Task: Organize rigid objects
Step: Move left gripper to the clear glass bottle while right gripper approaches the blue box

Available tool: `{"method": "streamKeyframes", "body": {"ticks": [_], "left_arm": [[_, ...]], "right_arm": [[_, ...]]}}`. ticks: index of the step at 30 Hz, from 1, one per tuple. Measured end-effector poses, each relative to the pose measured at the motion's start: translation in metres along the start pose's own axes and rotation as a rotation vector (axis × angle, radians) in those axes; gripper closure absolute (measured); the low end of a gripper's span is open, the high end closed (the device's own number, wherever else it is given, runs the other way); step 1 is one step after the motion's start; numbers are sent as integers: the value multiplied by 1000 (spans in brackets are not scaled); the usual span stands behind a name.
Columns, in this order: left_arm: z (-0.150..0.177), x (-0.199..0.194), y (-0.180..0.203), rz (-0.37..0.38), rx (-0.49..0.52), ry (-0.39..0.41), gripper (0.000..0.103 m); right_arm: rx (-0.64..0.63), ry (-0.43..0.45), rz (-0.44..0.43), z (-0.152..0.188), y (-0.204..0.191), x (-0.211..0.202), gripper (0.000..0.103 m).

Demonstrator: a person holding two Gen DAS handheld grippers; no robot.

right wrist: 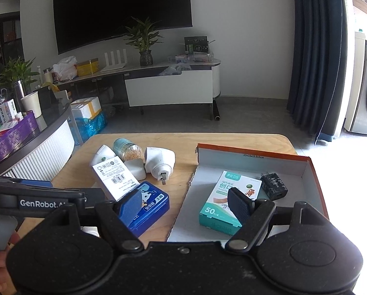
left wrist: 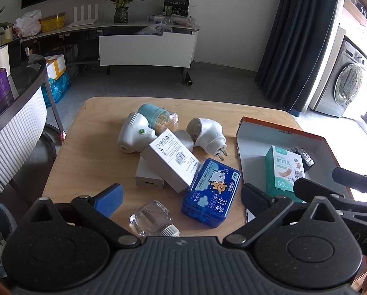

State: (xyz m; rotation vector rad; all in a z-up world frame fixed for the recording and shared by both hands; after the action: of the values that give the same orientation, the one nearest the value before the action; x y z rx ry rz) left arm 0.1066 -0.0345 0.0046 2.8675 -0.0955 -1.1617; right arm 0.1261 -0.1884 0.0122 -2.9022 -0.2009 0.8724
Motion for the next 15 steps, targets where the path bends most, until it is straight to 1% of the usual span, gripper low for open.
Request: {"method": "streamKeyframes", "body": {"ticks": [6,15], "left_arm": [[4,1,-10,-9,-11,-10,0],[15,7,-37,-46,-55,-42,0]], "right_arm": [[-7,-13,-13,1,-5,5,12],[0,-20,-19,5,-3,7,12]]}}
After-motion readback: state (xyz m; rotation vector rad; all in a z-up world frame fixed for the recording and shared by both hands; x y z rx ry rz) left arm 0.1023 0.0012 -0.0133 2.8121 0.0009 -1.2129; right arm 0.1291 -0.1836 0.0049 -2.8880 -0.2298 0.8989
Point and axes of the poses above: each gripper's, at about its wrist camera, not at the fingertips, and x roughly the way its jaws point, y to its right, z to its underside, the point moved 2 cm from there along x, roughly the way its jaws point, and after that the axes turned 4 degrees about -z, right-handed, at the moved point
